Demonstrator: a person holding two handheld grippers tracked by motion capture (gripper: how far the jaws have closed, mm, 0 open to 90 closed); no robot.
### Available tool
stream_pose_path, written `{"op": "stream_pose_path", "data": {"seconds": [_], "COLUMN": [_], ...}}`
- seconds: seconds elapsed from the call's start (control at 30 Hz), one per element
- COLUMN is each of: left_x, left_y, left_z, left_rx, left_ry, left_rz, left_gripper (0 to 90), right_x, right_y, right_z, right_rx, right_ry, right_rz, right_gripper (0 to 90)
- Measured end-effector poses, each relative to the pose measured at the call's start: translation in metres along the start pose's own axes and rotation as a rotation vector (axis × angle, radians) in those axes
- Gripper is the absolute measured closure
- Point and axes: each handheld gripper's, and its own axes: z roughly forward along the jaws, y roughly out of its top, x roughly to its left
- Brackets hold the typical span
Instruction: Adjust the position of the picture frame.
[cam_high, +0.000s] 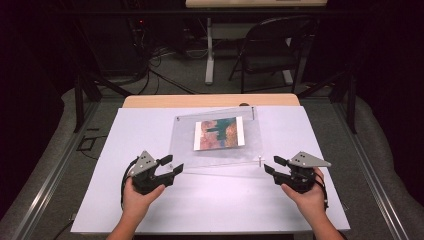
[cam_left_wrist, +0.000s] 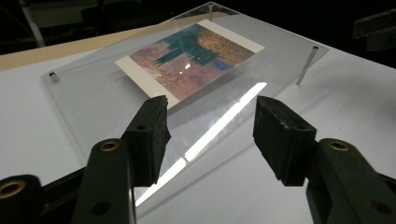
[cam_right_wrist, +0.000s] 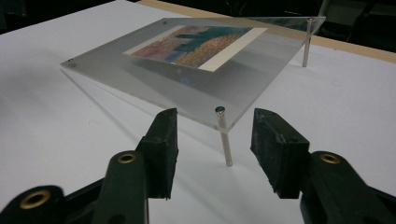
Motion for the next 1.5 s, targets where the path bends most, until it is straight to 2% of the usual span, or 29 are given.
{"op": "stream_pose_path", "data": {"seconds": [0.13, 0.27, 0.33, 0.43, 0.6, 0.63, 0.9, 1.03, 1.13, 1.2, 1.3, 1.4, 1.5], "left_x": [-0.004, -0.007, -0.009, -0.014, -0.019, -0.020, -0.024, -0.025, -0.027, -0.028, -0.028, -0.030, -0.029], "left_y": [0.010, 0.015, 0.016, 0.015, 0.009, 0.008, 0.002, -0.001, -0.003, -0.004, -0.006, -0.008, -0.010], "left_z": [0.013, 0.025, 0.031, 0.037, 0.047, 0.049, 0.053, 0.055, 0.056, 0.058, 0.061, 0.063, 0.064], "left_rx": [0.010, 0.022, 0.030, 0.047, 0.083, 0.088, 0.104, 0.119, 0.134, 0.145, 0.162, 0.189, 0.194], "left_ry": [0.000, -0.007, -0.023, -0.017, -0.026, -0.032, -0.053, -0.061, -0.071, -0.081, -0.092, -0.087, -0.085], "left_rz": [0.013, -0.010, -0.013, -0.004, 0.003, 0.001, -0.007, -0.009, -0.008, -0.012, -0.030, -0.028, -0.036], "left_gripper": [46.4, 46.6, 50.7, 54.2, 61.6, 65.2, 77.9, 82.1, 86.9, 89.6, 89.9, 90.0, 90.0], "right_x": [-0.007, -0.013, -0.015, -0.016, -0.018, -0.017, -0.009, -0.007, -0.008, -0.008, -0.009, -0.013, -0.016], "right_y": [0.004, 0.004, 0.002, -0.006, -0.015, -0.018, -0.022, -0.022, -0.022, -0.022, -0.021, -0.022, -0.022], "right_z": [0.006, 0.015, 0.019, 0.021, 0.022, 0.026, 0.046, 0.053, 0.056, 0.059, 0.062, 0.070, 0.076], "right_rx": [-0.013, 0.003, 0.016, 0.020, 0.048, 0.072, 0.128, 0.134, 0.129, 0.128, 0.139, 0.152, 0.157], "right_ry": [-0.012, -0.023, -0.025, -0.026, -0.017, -0.010, 0.013, 0.008, -0.005, -0.009, -0.009, -0.004, 0.001], "right_rz": [-0.002, -0.009, -0.006, 0.008, -0.003, -0.008, -0.047, -0.054, -0.037, -0.042, -0.041, -0.022, -0.011], "right_gripper": [55.4, 61.0, 62.5, 66.0, 68.4, 68.8, 72.7, 72.7, 73.1, 73.1, 74.1, 76.4, 79.3]}}
